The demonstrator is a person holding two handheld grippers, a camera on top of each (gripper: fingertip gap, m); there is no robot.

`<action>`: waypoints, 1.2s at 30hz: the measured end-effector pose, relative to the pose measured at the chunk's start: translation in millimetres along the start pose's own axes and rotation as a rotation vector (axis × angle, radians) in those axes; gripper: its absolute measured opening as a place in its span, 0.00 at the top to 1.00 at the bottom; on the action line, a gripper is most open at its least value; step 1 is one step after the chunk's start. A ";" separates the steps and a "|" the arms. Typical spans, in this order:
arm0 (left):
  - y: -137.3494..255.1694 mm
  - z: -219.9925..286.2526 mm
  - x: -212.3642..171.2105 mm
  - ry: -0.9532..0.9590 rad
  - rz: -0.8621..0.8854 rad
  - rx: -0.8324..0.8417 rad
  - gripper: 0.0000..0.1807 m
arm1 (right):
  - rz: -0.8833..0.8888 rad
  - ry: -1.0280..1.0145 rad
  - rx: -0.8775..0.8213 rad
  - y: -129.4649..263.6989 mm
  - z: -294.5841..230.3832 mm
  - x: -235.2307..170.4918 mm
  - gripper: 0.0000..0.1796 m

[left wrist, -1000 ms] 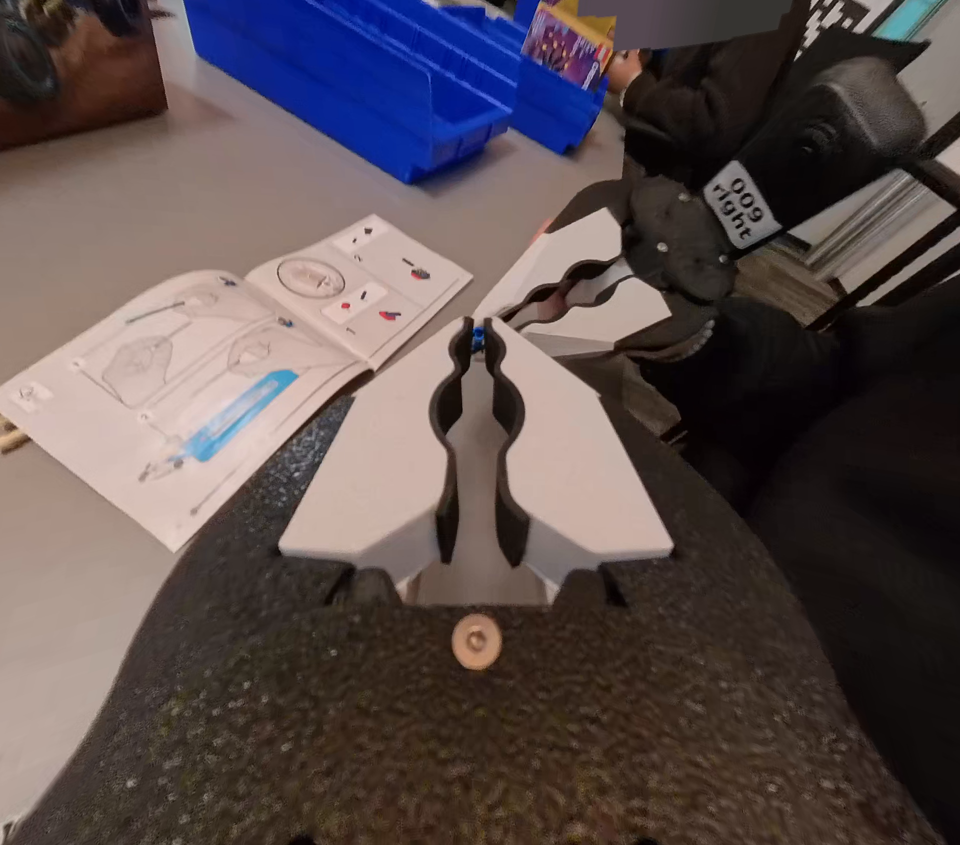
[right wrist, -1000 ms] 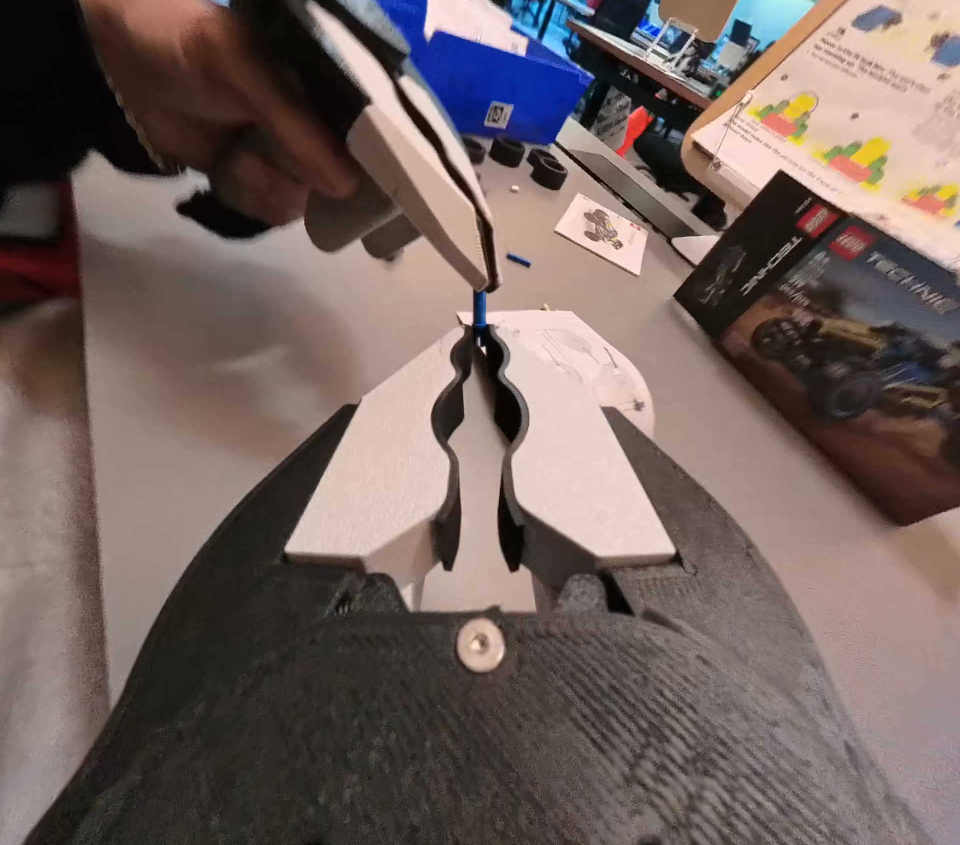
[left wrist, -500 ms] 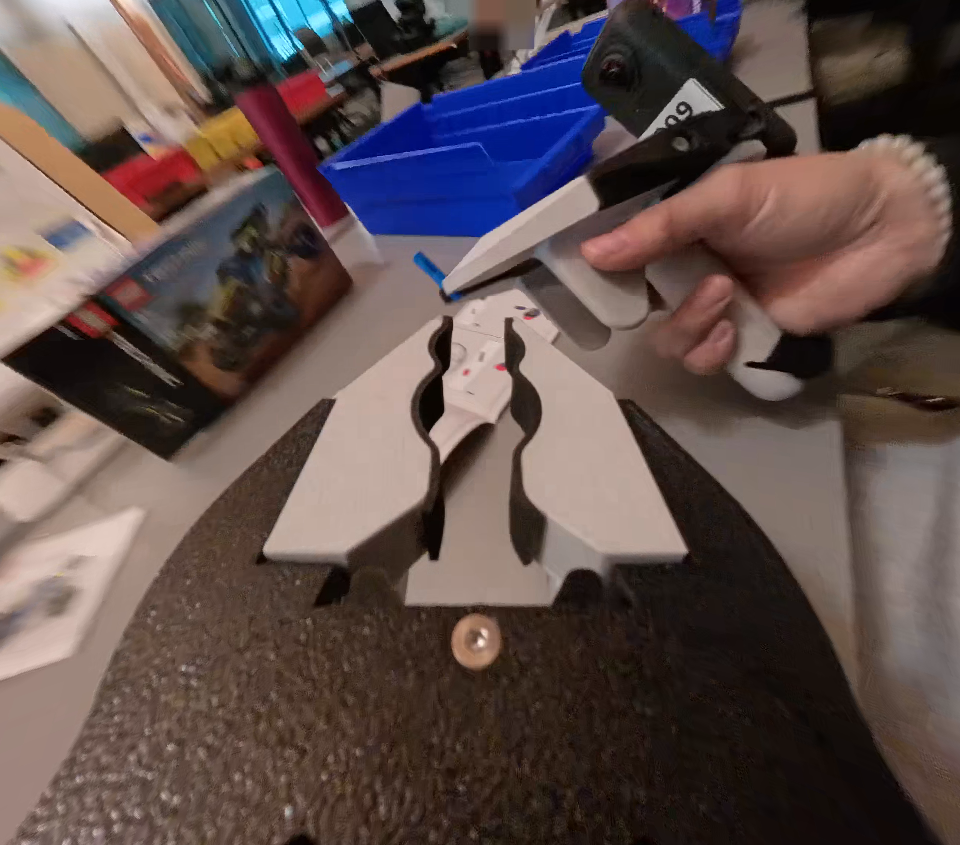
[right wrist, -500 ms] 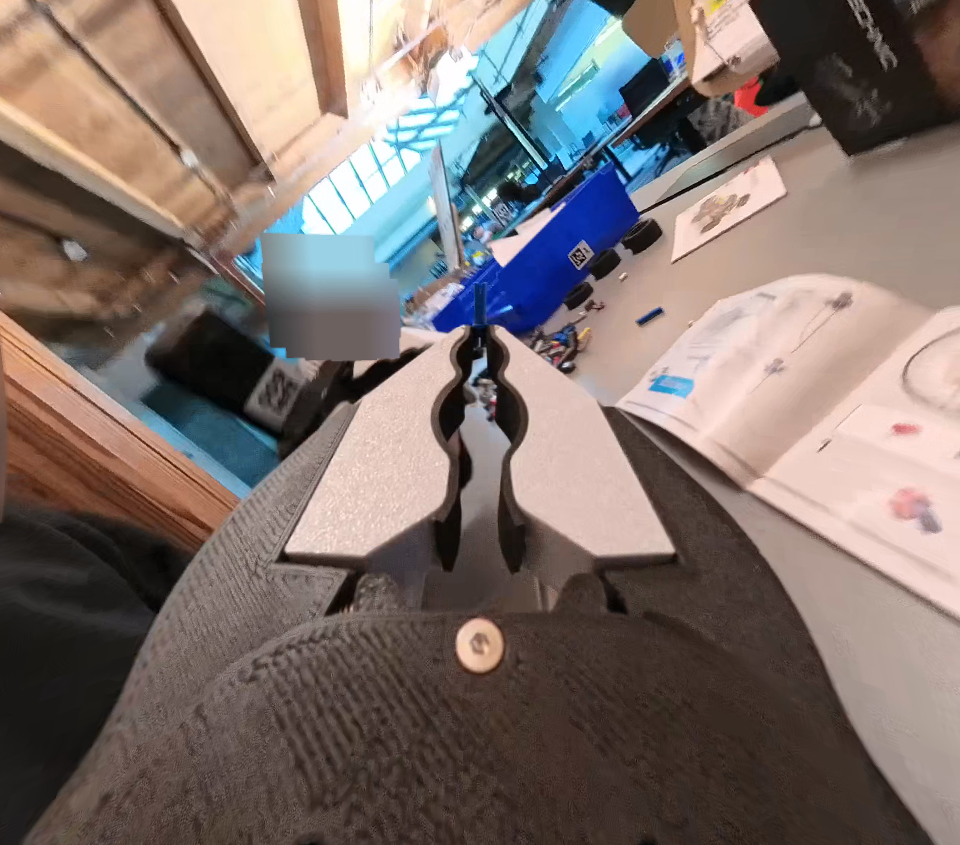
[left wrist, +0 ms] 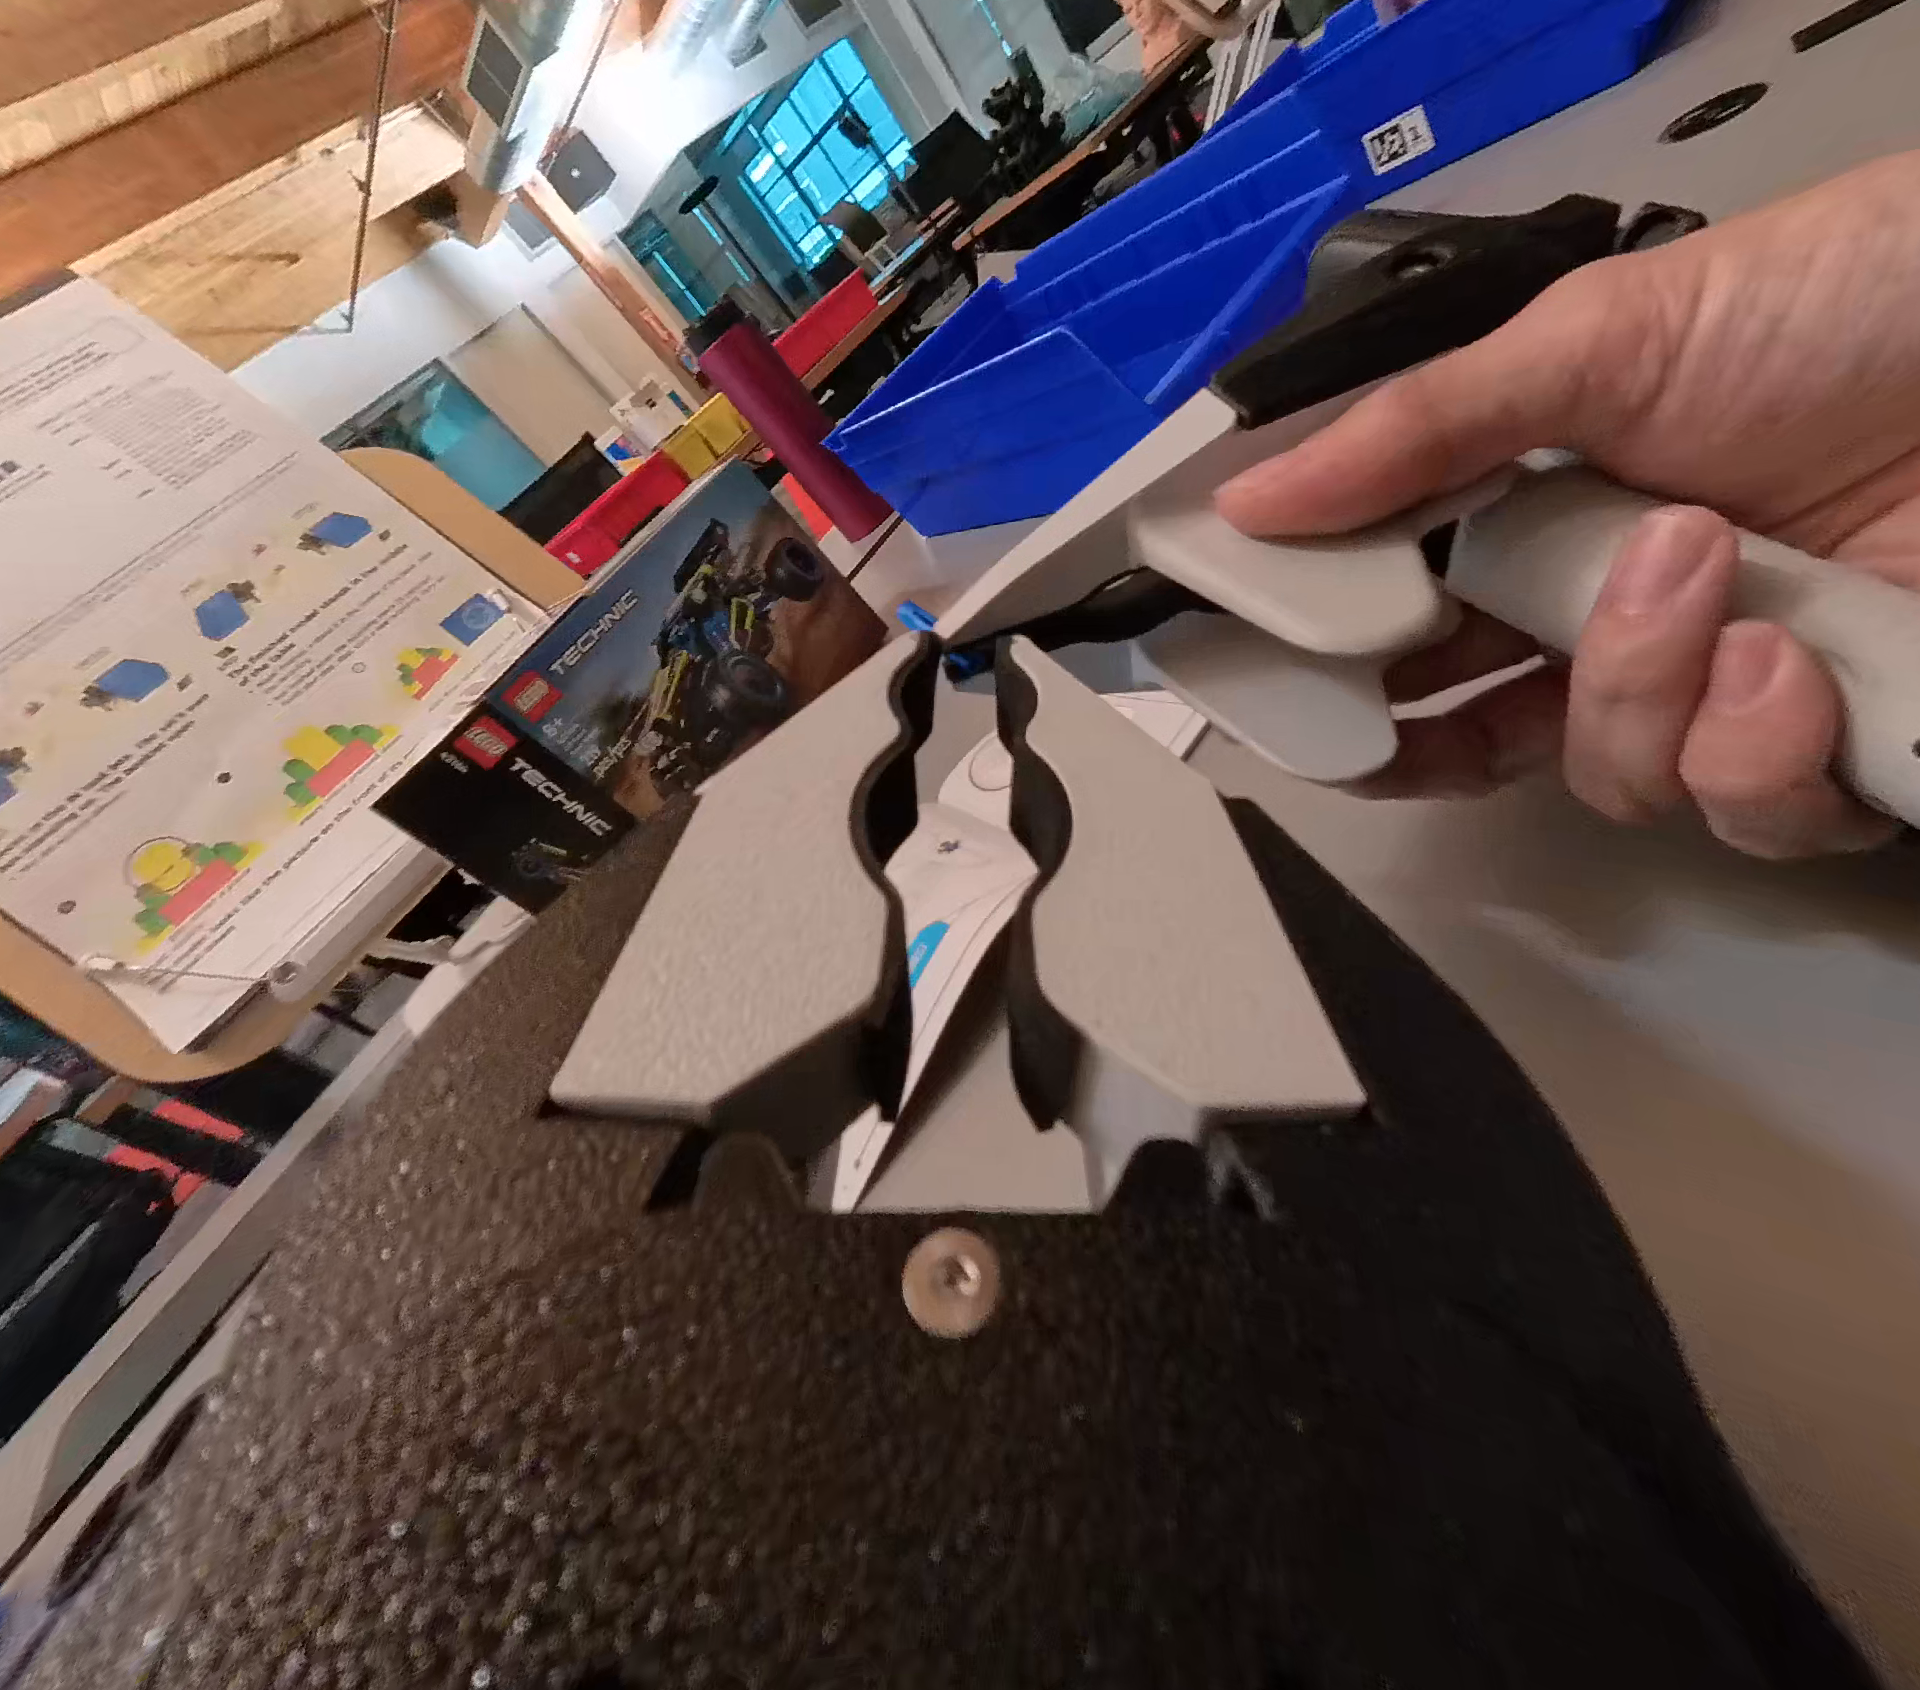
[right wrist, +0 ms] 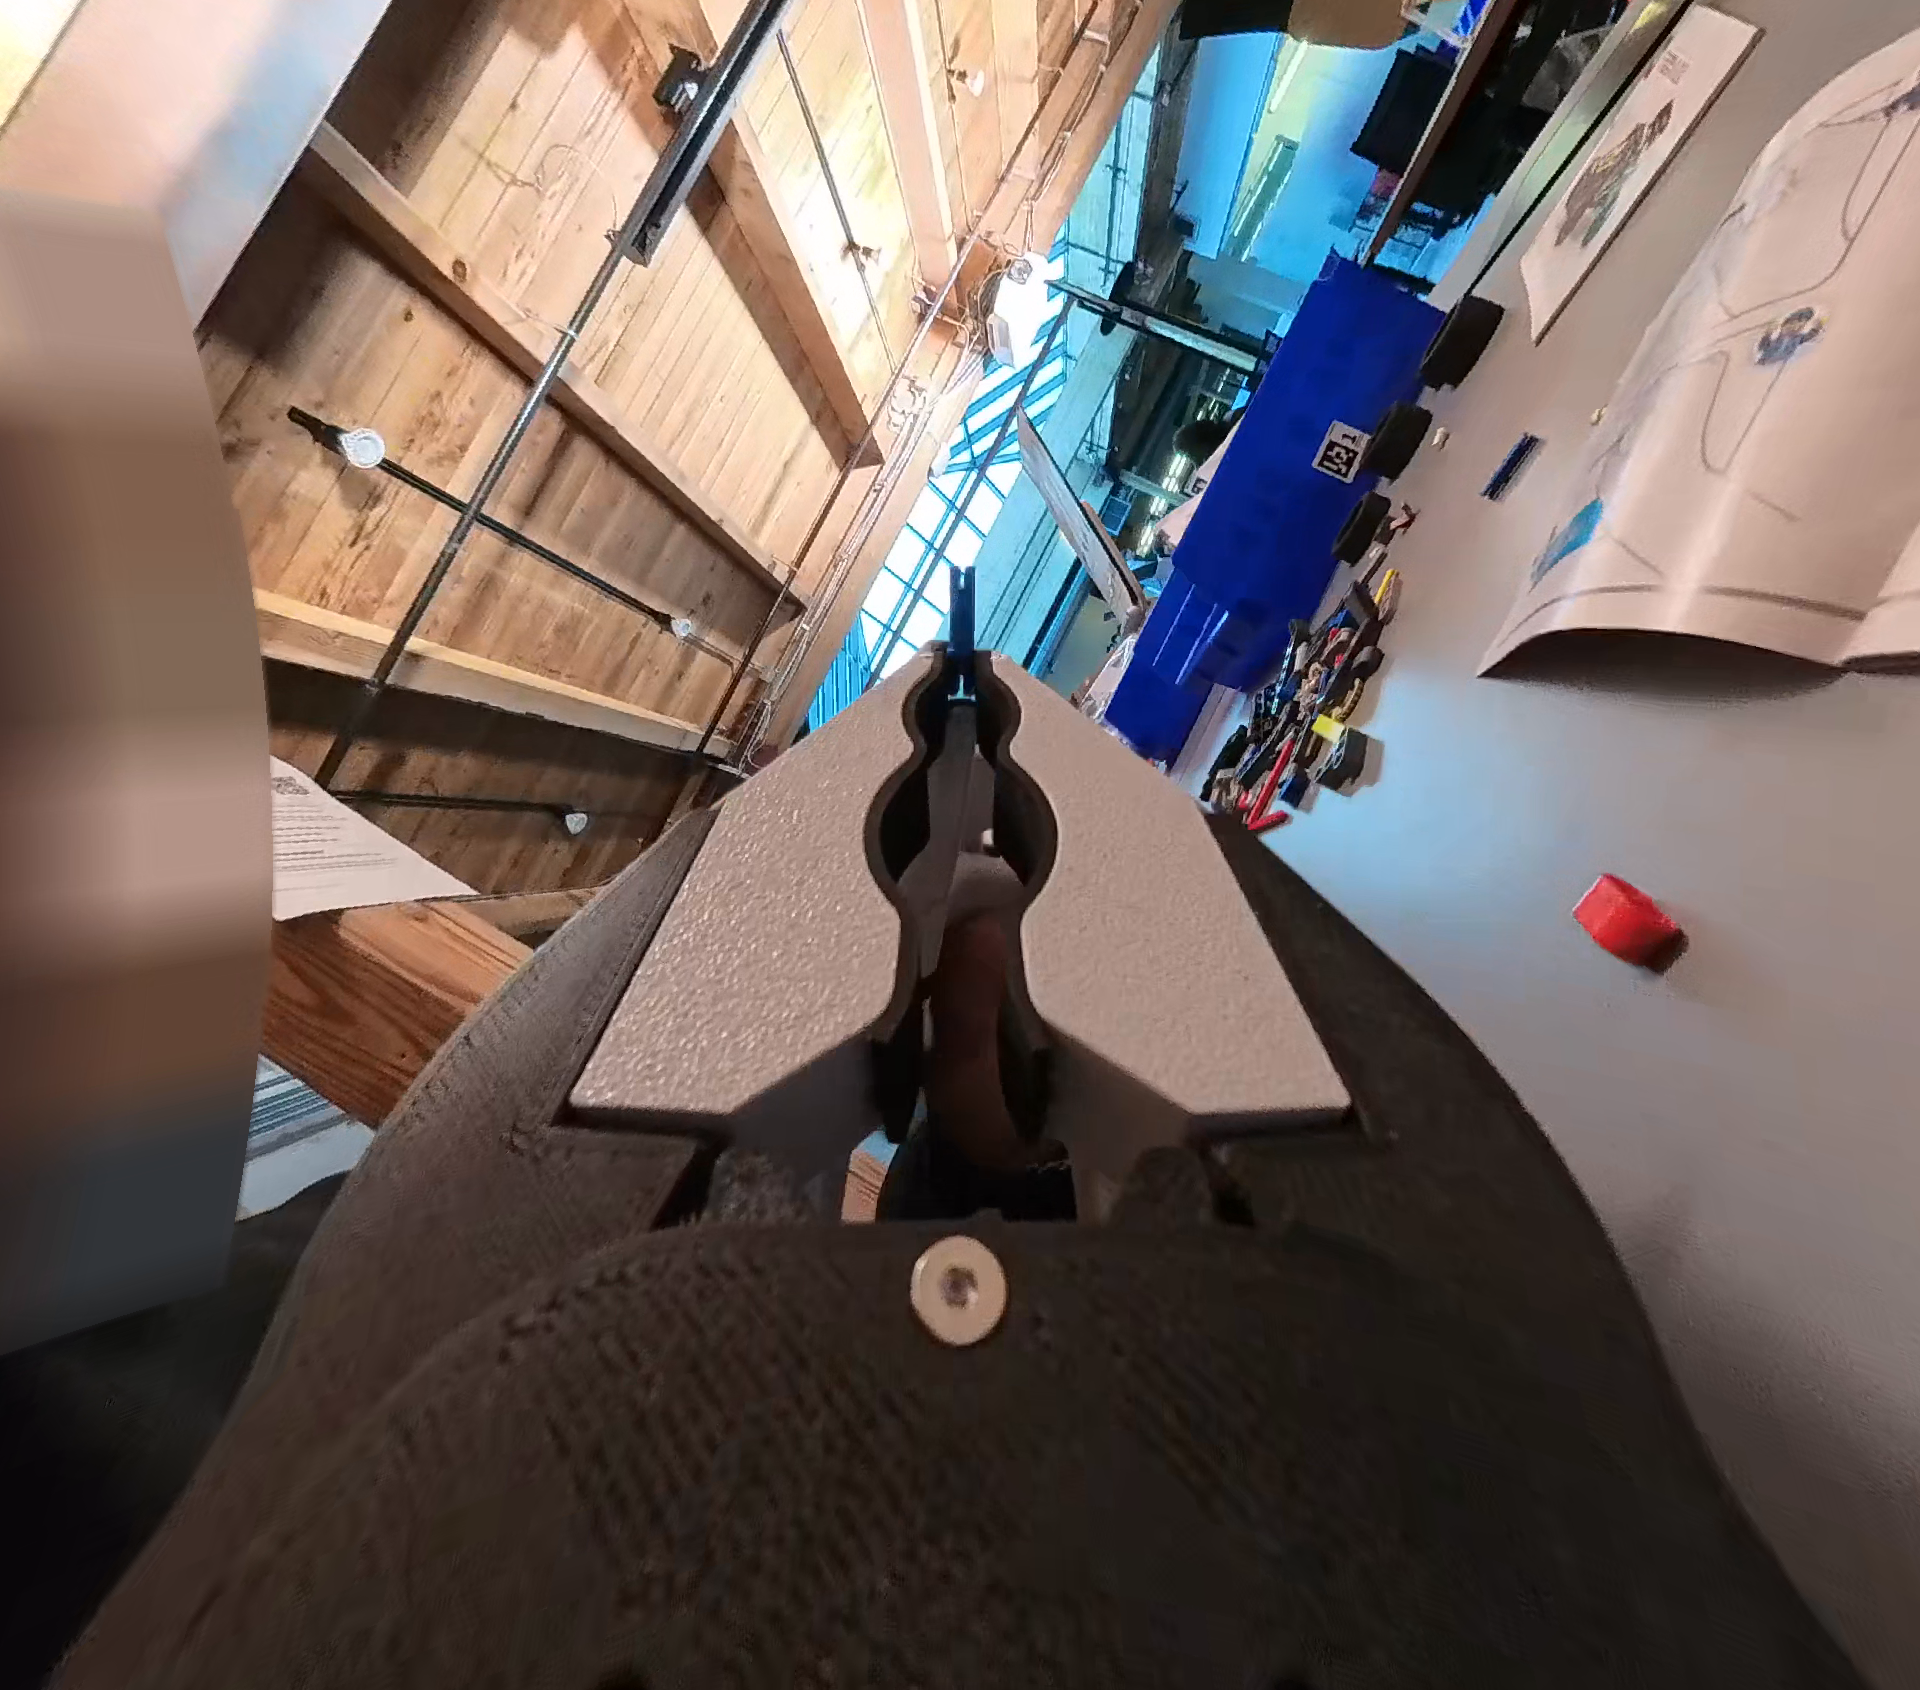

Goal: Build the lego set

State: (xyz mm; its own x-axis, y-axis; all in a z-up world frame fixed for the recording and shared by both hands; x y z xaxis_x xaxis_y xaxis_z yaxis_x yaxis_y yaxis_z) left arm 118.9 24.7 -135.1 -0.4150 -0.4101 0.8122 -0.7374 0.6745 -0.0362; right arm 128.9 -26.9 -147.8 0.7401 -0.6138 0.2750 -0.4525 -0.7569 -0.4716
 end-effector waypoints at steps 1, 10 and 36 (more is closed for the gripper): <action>1.2 -0.2 -0.9 0.013 0.001 -0.015 0.97 | -0.009 0.004 -0.001 1.1 0.0 -1.1 0.98; 3.7 -10.0 -7.8 0.082 -0.023 -0.084 0.99 | -0.051 0.184 -0.085 9.4 3.6 10.8 0.99; 4.0 5.5 -20.9 0.200 -0.057 -0.279 0.97 | -0.396 0.869 -0.208 1.7 -0.9 4.3 0.99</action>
State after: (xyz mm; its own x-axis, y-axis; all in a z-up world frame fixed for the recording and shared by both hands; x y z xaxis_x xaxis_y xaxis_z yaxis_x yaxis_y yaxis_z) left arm 121.7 32.6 -155.4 -0.2439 -0.3420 0.9075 -0.5704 0.8074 0.1510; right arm 130.9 -31.1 -146.7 0.2709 -0.1953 0.9426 -0.3908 -0.9172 -0.0777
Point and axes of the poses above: each gripper's, where its closed fingertips meet, y back along the fingers, x out of its top, z = x × y across the jaws, the point moved 4 cm from there along y, back along the fingers, and after that the axes turned 6 degrees about x, right-handed, at the moved point
